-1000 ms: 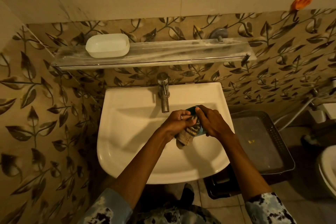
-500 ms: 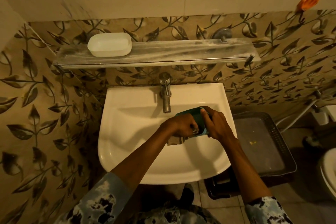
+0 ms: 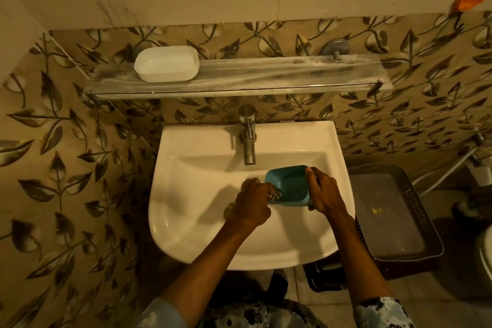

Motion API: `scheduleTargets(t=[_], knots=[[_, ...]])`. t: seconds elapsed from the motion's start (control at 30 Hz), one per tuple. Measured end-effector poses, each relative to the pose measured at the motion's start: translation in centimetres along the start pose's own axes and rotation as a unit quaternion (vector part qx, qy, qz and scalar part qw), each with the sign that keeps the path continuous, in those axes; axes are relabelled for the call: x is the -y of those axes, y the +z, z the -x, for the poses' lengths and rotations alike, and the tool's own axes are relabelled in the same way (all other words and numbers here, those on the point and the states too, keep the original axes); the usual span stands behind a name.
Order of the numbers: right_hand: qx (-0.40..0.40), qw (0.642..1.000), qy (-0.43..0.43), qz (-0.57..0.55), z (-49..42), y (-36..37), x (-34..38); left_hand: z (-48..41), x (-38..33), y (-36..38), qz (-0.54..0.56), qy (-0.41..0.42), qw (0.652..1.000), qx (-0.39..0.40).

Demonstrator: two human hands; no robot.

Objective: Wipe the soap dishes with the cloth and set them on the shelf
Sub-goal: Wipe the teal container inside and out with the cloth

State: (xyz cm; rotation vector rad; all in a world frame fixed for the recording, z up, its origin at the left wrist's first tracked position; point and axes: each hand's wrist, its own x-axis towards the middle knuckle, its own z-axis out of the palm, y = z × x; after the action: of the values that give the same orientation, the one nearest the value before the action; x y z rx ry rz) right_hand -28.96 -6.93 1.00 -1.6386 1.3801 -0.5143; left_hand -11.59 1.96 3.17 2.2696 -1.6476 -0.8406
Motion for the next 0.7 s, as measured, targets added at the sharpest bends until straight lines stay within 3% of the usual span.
scheduleTargets(t=[0.1,0.27,0.37,0.57,0.7], knots=[[-0.013,0.999,0.045,-0.012,0.1,-0.2,-0.8,0.1,2.1,-0.9,0.050,-0.021,0.998,0.011],[-0.020,0.983,0.144,-0.114,-0.3,0.4,-0.8,-0.6,4.5,-0.3,0.067,-0.140,0.984,0.084],[0.017,0.962,0.206,-0.179,-0.5,1.3,-0.3,-1.9,5.0,0.5,0.148,-0.182,0.969,0.080],[0.108,0.913,0.278,-0.277,0.0,2.6,-0.3,-1.8,4.6,1.1,0.325,-0.130,0.933,0.080],[0.125,0.882,0.326,-0.317,-0.3,2.5,-0.9,-0.9,5.0,1.4,0.445,-0.118,0.880,0.116]])
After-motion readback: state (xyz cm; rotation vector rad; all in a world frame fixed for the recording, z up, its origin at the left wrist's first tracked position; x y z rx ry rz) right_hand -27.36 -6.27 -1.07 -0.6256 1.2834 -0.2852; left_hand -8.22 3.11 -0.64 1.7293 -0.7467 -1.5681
